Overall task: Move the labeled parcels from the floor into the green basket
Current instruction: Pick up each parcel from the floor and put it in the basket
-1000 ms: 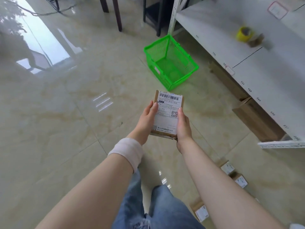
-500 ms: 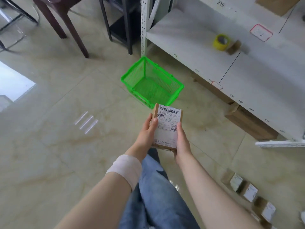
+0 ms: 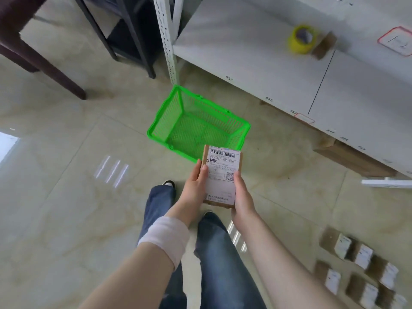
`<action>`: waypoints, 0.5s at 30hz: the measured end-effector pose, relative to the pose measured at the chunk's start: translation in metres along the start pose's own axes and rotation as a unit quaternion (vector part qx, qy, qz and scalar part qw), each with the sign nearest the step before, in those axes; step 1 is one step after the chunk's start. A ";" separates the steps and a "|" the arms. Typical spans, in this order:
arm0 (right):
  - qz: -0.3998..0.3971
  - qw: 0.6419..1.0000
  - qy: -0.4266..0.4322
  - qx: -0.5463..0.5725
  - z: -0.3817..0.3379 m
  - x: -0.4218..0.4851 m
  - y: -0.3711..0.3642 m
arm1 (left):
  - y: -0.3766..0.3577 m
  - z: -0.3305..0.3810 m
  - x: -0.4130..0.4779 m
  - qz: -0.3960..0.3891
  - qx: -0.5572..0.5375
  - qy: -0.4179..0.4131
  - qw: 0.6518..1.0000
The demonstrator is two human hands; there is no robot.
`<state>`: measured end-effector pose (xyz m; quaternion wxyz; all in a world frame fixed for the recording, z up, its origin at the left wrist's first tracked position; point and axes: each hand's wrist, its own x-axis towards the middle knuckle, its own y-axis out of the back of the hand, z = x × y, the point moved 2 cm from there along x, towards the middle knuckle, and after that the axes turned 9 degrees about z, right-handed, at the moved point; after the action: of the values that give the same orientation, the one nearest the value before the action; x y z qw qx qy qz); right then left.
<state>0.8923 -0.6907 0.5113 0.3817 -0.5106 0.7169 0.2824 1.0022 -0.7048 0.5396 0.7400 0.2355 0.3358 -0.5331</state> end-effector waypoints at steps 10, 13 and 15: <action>0.115 0.990 0.049 0.072 -0.004 0.199 -0.079 | -0.019 -0.012 0.252 -0.044 0.209 -0.017 0.977; 0.101 0.991 0.054 0.077 0.028 0.308 -0.072 | -0.037 -0.047 0.344 -0.080 0.267 -0.038 0.960; 0.110 0.991 0.053 0.061 0.046 0.373 -0.074 | -0.047 -0.074 0.400 -0.088 0.306 -0.053 0.947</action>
<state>0.9041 -0.8702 0.1728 0.3403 -0.4190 0.8034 0.2513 1.0214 -0.9196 0.1917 0.5992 0.3919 0.1365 -0.6846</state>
